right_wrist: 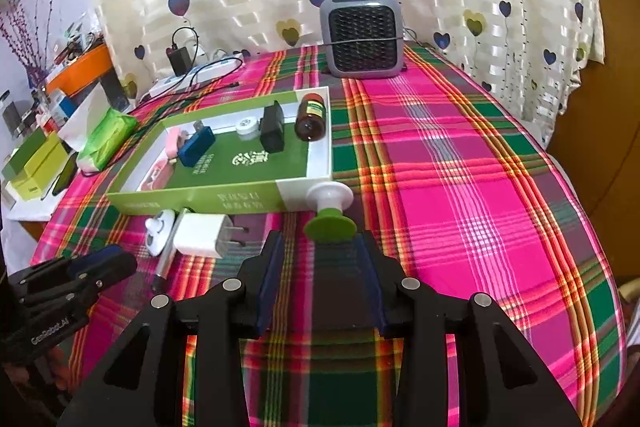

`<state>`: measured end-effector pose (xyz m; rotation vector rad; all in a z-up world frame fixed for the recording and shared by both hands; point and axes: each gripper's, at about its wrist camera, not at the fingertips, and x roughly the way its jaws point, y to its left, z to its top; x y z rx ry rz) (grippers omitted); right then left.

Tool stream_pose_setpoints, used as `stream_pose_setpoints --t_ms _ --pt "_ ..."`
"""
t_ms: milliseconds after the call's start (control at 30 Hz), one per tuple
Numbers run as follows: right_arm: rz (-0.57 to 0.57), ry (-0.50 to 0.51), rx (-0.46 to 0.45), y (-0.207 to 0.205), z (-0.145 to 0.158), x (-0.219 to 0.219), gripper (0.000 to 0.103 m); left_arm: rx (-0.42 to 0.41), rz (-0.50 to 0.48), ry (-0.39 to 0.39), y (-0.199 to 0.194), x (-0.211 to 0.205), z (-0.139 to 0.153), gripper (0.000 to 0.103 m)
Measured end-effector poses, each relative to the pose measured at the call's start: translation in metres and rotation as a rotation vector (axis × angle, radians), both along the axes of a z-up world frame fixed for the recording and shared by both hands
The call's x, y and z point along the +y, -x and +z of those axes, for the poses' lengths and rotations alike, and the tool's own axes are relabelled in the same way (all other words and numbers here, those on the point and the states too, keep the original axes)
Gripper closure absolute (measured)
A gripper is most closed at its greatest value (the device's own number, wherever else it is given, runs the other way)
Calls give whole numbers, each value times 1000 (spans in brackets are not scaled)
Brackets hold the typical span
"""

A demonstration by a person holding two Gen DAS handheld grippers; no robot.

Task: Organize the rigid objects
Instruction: 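Move the left tool to the silver bar while the right tool approaches the green suction cup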

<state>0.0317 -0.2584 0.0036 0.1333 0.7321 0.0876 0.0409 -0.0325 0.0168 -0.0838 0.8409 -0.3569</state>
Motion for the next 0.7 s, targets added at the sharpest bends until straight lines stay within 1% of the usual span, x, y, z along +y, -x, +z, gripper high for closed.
stream_pose_setpoints --t_ms 200,267,467,700 --pt "20 1 21 -5 -6 0 63 25 -8 21 -2 -3 -4 76" --pt "27 2 27 -6 -8 1 56 35 -12 24 -2 -5 -5 75" --pt "34 27 46 -13 -13 -2 56 45 -31 20 -2 -14 -7 74" --pt "54 42 74 -22 -17 -2 56 52 -53 -17 -3 -28 -9 74"
